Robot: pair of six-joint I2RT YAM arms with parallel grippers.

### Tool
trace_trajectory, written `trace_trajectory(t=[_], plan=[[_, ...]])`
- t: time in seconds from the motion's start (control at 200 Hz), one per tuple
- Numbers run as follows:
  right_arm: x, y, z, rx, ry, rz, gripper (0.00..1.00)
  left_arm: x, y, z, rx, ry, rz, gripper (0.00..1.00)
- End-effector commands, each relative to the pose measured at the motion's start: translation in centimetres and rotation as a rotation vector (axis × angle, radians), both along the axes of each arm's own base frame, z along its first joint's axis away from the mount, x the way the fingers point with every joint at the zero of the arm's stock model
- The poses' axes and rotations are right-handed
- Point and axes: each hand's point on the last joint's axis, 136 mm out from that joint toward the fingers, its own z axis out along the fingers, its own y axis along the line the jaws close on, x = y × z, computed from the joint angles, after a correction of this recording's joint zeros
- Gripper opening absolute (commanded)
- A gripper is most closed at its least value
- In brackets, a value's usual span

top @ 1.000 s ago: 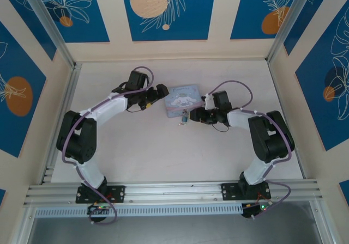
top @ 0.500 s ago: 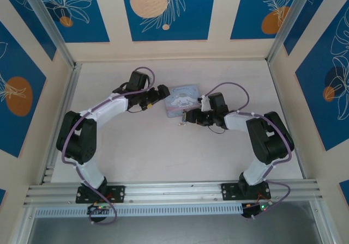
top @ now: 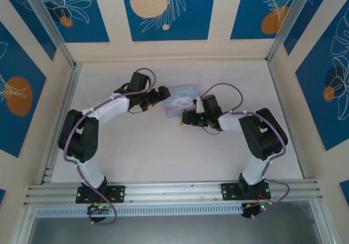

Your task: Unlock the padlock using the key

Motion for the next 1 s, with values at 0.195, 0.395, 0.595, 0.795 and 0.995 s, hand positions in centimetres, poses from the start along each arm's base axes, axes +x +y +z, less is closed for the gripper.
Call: trace_trajectory(t=[0.195,0.395,0.595,0.795,0.995], plan=[[-1.1,0.7,-2.2,-0.101,0.028,0.034,0.47,0.5,-1.2,0.7,-0.027,-0.024,-0.031,1.0],[-1.7,0.5,-2.8,-0.129,0.032,0.038,0.43,0.6,-1.1,0.8,-0.022,-0.029,-0.028,1.0],[-2.2,0.1,-3.1,-0.143,0.04,0.031,0.3,0.9,-0.9,0.4,-0.001,-0.026,-0.026,1.0],[-2.1,-0.7,-2.8,-0.153,0.037,0.014,0.09,1.1,-0.4,-0.2,0.068,-0.024,-0.038,1.0],[-2.0,-1.5,-1.9,-0.124,0.049,0.001,0.0,1.0,0.4,-1.0,0.173,-0.022,-0.066,1.0]])
